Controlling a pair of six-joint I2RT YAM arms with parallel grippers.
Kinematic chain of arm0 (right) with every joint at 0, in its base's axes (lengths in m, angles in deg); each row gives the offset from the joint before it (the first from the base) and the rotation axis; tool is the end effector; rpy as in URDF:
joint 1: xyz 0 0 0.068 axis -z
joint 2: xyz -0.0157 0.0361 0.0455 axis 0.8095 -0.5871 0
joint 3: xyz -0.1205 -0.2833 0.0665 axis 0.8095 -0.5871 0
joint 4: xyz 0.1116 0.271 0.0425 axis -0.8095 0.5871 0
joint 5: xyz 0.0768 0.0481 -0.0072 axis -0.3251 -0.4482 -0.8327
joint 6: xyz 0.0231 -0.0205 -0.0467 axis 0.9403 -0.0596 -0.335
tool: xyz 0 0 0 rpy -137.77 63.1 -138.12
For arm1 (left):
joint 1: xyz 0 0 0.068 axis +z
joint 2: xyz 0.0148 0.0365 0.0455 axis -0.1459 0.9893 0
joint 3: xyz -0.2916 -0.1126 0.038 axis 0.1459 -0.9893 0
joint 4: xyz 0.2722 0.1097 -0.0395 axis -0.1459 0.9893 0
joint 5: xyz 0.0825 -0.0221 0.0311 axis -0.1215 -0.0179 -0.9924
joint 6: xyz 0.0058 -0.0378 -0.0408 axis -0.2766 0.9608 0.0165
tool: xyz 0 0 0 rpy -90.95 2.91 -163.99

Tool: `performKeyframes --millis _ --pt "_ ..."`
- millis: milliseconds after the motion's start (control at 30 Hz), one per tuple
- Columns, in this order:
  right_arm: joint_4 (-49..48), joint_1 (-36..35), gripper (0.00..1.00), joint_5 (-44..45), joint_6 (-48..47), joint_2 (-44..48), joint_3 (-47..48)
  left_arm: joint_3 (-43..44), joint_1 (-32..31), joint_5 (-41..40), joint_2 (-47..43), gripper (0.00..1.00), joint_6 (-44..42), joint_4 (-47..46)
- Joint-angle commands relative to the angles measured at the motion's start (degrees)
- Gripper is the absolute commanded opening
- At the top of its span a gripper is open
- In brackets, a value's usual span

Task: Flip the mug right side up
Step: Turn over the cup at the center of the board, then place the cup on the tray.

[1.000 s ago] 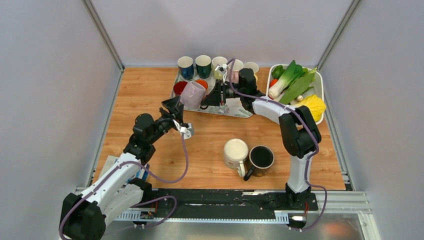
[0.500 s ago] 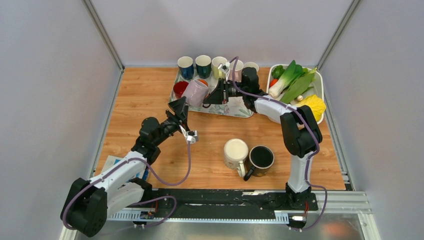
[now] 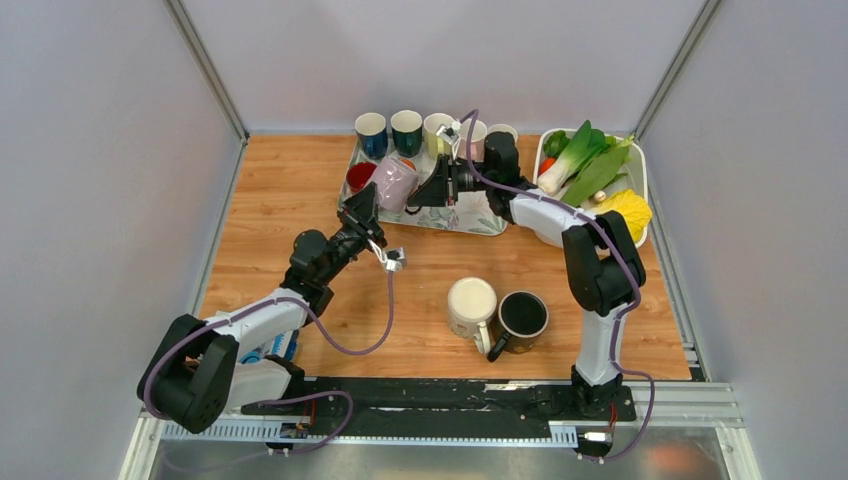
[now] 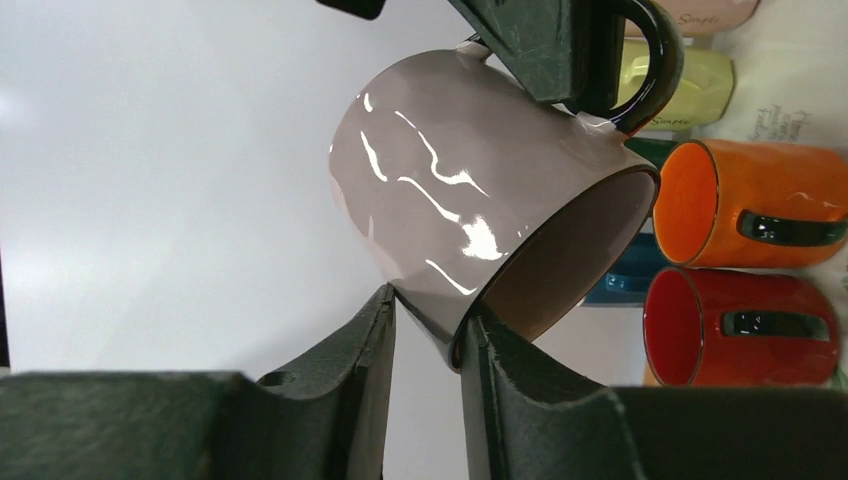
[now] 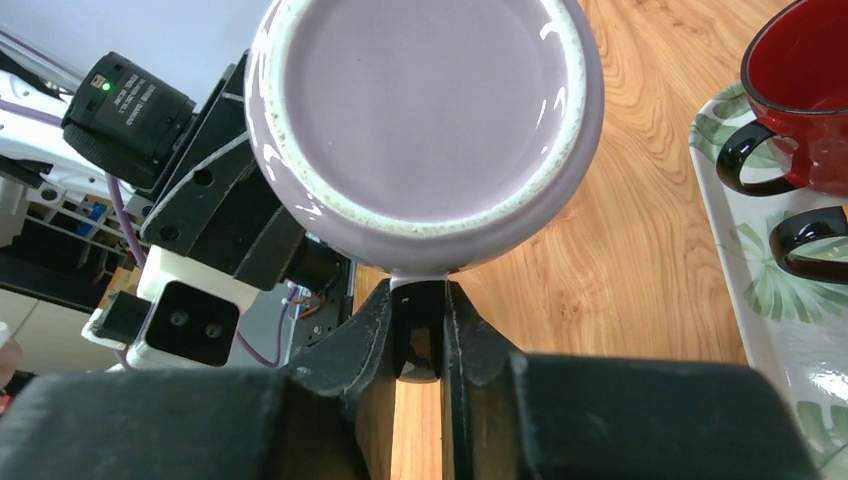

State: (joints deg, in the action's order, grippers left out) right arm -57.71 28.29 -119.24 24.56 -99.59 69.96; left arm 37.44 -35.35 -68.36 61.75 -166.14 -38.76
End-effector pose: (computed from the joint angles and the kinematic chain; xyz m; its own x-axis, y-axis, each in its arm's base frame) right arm 0.4288 0.2461 0.2857 -0.6237 -0.0554 -0.7797 -0.7806 -0.0076 0.6249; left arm 0.2306 -0.1276 0.2610 0.6589 0.7513 -0.0376 -0.0695 0.1105 0.9914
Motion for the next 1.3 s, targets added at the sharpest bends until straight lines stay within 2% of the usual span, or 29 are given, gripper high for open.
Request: performKeyframes --millis 0,33,133,200,333,400,533,600,633,833,933,1000,1100,1200,1267 --pt "-1.5 0.0 0.11 -0.1 0.1 2.2 2.5 4.3 -0.6 0.2 0.5 0.24 0.2 -6.5" --pt "-1.5 0.0 0.12 0.2 0.0 2.2 2.2 4.9 -0.7 0.3 0.7 0.18 0.3 -6.5" --pt "-0.4 0.0 0.25 1.9 -0.9 2.6 1.6 5.6 -0.9 0.3 1.1 0.11 0.7 -6.3" --pt "-0.4 0.0 0.31 2.4 -1.3 2.9 1.3 5.9 -1.1 0.0 1.0 0.03 1.1 -6.0" --pt "-0.3 0.4 0.58 4.6 -2.3 4.0 -0.1 6.1 -1.3 -1.0 -0.2 0.0 2.9 -3.4" --pt "-0.3 1.0 0.67 6.1 -2.9 4.8 -0.8 6.8 -1.3 -2.2 -1.4 0.0 4.8 -0.3" --pt "0.2 3.1 0.81 8.1 -9.9 7.7 -2.6 9.8 -1.3 -6.9 -5.2 0.0 11.1 10.9" --pt "4.3 4.0 0.96 9.7 -19.0 9.5 -2.5 12.6 -1.3 -9.7 -7.1 0.0 18.2 19.2" --pt "8.0 4.0 1.0 11.0 -24.8 10.6 -2.3 13.8 -1.3 -11.6 -8.1 0.0 20.3 26.0" --pt "25.6 3.0 1.0 12.7 -52.7 14.9 -2.5 23.4 -1.4 -13.8 -8.5 0.0 40.0 53.7" --pt "38.5 0.1 1.0 16.9 -73.6 17.1 -2.6 27.0 -1.3 -13.7 -6.7 0.0 48.2 62.0" --pt "43.6 -2.3 1.0 20.8 -84.9 18.9 -3.9 29.1 -1.4 -13.7 -4.9 0.0 53.4 66.2" --pt "47.2 -4.7 1.0 22.3 -91.1 20.5 -4.0 32.8 -1.4 -13.5 -1.7 0.0 59.3 72.0" --pt "54.4 -6.7 1.0 22.0 -92.9 18.6 1.1 39.0 -1.4 -11.5 3.5 0.0 64.8 77.8" --pt "58.9 -9.5 1.0 25.5 -95.6 16.7 2.9 42.7 -1.4 -10.1 6.5 0.0 66.6 80.8"
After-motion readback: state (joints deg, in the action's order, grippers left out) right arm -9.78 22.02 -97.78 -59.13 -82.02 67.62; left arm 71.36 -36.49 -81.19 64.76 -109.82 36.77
